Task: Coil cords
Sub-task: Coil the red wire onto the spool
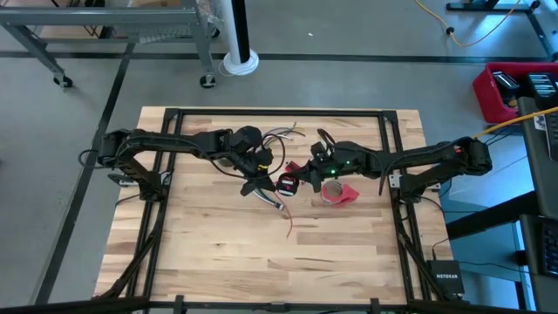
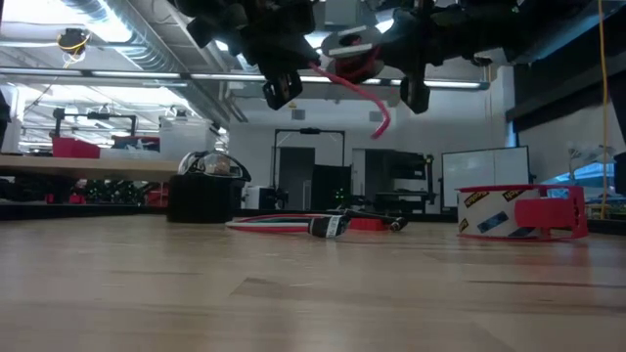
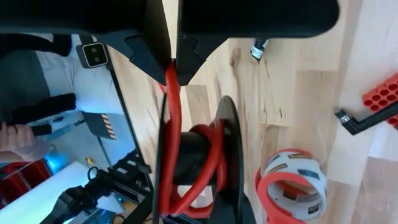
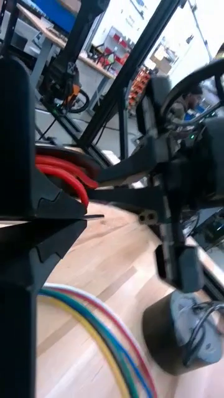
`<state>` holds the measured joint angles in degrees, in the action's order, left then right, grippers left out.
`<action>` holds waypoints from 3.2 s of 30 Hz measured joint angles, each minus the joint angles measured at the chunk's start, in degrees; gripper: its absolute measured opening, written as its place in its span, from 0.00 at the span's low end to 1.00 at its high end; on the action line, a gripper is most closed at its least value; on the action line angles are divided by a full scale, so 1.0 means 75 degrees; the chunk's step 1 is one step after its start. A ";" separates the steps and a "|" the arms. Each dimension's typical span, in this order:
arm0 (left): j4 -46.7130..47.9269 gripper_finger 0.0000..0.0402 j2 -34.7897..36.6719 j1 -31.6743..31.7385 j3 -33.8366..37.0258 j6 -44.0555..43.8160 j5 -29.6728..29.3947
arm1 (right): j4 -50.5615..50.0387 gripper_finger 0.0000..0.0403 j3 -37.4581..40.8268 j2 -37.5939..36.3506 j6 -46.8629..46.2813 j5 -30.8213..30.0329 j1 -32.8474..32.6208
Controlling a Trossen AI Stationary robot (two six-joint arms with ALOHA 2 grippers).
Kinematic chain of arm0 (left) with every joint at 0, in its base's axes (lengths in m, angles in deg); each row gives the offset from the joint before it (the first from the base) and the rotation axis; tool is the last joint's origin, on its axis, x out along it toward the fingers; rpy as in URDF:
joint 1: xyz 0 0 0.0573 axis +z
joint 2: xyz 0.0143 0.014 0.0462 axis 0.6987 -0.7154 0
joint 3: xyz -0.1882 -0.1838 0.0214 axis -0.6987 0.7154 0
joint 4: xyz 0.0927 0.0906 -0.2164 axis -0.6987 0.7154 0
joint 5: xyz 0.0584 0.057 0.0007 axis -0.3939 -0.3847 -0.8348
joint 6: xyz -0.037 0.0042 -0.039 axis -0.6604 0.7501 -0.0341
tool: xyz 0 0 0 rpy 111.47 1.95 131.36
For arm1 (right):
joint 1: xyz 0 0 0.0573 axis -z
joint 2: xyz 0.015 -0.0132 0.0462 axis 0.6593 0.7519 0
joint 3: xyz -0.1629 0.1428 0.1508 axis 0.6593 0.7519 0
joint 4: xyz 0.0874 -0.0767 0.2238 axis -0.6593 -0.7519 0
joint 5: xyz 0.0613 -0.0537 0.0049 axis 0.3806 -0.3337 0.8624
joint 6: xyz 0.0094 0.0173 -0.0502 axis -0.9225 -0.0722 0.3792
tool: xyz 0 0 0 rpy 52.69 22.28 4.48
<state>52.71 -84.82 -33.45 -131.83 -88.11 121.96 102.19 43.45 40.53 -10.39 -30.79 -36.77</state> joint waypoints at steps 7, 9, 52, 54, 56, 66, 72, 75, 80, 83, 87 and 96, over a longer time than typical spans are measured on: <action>-0.0079 0.01 0.0000 -0.0075 0.0000 0.0000 -0.0017 | 0.0505 0.00 0.0000 0.0000 0.0003 -0.0012 0.0006; -0.0080 0.03 0.0000 -0.0162 0.0000 0.0127 -0.0048 | 0.0511 0.00 0.0000 0.0000 0.0006 -0.0137 0.0006; 0.0312 0.13 -0.0009 -0.0901 0.0009 0.0993 -0.3112 | -0.1471 0.00 -0.0006 -0.1713 0.0615 -0.2412 0.0006; 0.0290 0.13 -0.0009 -0.0901 0.0009 0.0951 -0.3122 | -0.1831 0.00 -0.0006 -0.1818 0.0614 -0.2573 0.0006; 0.0215 0.13 -0.0009 -0.0901 0.0008 0.0932 -0.3127 | -0.1999 0.00 -0.0006 -0.1874 0.0571 -0.2619 0.0006; -0.0503 0.12 -0.0003 -0.0953 0.0003 0.1407 -0.4836 | -0.2134 0.00 -0.0006 -0.1888 0.0425 -0.2553 0.0006; -0.0207 0.12 -0.0003 -0.0950 0.0000 0.1571 -0.5359 | -0.2165 0.00 -0.0006 -0.1888 0.0420 -0.2550 0.0006; 0.0178 0.12 -0.0003 -0.0953 0.0000 0.1559 -0.5359 | -0.2247 0.00 -0.0006 -0.1888 0.0417 -0.2550 0.0006; 0.0730 0.12 -0.0003 -0.0953 0.0002 0.1510 -0.5362 | -0.2291 0.00 -0.0006 -0.1888 0.0416 -0.2547 0.0006; 0.0843 0.12 -0.0003 -0.0959 0.0000 0.1507 -0.5362 | -0.2289 0.00 -0.0006 -0.1888 0.0414 -0.2547 0.0006; 0.1064 0.12 -0.0003 -0.0968 0.0000 0.1392 -0.5362 | -0.2287 0.00 -0.0006 -0.1888 0.0414 -0.2547 0.0006; 0.1378 0.08 -0.0003 -0.1047 0.0000 0.1160 -0.5366 | -0.2277 0.00 -0.0006 -0.1888 0.0417 -0.2626 0.0006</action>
<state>63.05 -84.84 -41.30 -131.83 -79.41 81.72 85.11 43.41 26.36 -7.26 -50.48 -36.73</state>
